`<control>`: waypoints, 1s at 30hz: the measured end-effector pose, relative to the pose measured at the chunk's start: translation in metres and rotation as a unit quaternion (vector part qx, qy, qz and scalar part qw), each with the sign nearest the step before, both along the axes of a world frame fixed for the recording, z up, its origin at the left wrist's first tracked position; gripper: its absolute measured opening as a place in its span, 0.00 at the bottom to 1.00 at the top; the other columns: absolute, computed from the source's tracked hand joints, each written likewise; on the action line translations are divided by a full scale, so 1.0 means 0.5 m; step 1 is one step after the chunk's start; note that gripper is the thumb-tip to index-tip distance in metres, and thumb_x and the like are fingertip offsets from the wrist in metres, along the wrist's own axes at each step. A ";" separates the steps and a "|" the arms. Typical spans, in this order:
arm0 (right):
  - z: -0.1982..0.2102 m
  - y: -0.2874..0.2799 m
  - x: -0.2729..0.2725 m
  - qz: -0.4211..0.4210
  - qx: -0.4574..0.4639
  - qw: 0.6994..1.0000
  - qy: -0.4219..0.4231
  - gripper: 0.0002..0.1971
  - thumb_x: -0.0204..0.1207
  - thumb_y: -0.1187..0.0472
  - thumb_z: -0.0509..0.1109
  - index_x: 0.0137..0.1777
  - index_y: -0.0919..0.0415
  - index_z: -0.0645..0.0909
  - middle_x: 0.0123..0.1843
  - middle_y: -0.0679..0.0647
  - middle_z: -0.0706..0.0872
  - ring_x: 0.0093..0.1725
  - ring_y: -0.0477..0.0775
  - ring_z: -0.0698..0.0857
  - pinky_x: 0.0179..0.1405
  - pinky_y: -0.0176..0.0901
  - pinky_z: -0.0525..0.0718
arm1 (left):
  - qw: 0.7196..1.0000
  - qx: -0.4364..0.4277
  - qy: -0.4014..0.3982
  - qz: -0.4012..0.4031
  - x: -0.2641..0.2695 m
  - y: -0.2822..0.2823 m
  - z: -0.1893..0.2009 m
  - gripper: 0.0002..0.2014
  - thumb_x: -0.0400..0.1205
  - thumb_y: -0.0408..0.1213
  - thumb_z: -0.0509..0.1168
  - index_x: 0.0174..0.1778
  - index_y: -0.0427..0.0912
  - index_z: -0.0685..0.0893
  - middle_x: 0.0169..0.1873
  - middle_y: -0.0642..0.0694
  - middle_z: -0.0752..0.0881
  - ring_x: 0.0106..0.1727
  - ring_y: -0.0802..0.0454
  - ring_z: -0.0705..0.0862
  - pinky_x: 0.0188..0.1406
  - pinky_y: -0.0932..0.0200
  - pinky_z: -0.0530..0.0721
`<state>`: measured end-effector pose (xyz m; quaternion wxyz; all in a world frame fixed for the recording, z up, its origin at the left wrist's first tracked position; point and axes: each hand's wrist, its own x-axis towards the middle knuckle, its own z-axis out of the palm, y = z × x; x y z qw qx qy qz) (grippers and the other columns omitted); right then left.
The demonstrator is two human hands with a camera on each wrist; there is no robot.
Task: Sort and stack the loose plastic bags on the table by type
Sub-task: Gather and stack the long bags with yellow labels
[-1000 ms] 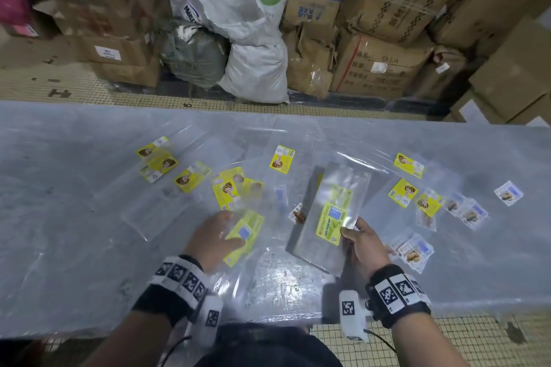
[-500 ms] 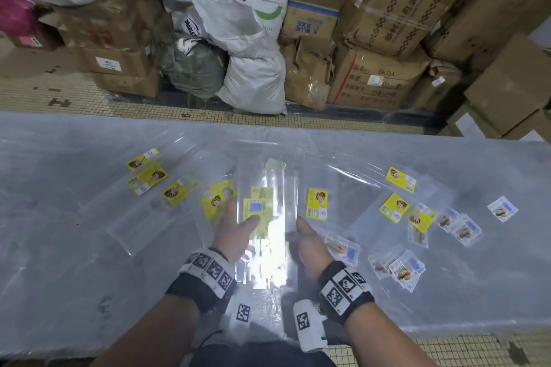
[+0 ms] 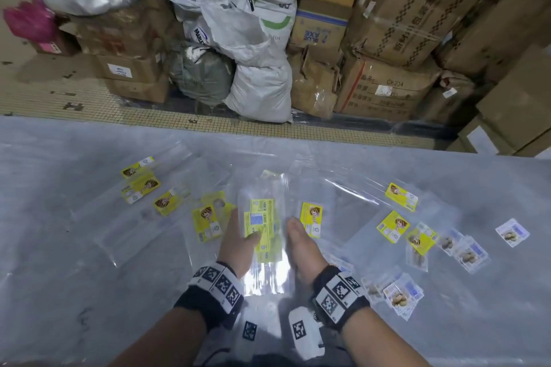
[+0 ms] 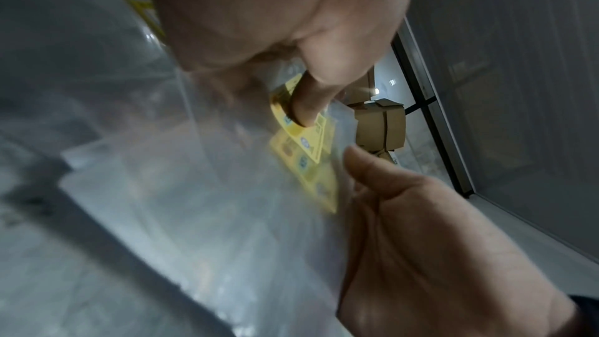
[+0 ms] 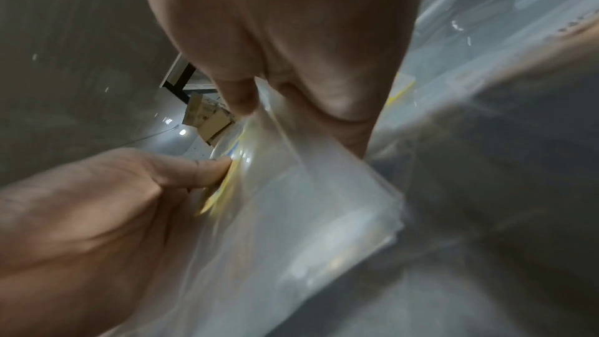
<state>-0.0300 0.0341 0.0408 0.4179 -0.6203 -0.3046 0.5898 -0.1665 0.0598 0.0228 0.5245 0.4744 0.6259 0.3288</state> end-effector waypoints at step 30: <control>0.108 0.153 0.034 0.128 0.141 0.973 -0.129 0.19 0.87 0.66 0.54 0.73 0.48 0.60 0.53 0.64 0.79 0.46 0.62 0.81 0.51 0.60 0.82 | 0.991 0.124 -0.029 0.032 0.045 0.126 0.125 0.21 0.82 0.27 0.62 0.59 0.62 0.71 0.50 0.69 0.79 0.52 0.68 0.78 0.51 0.64 0.70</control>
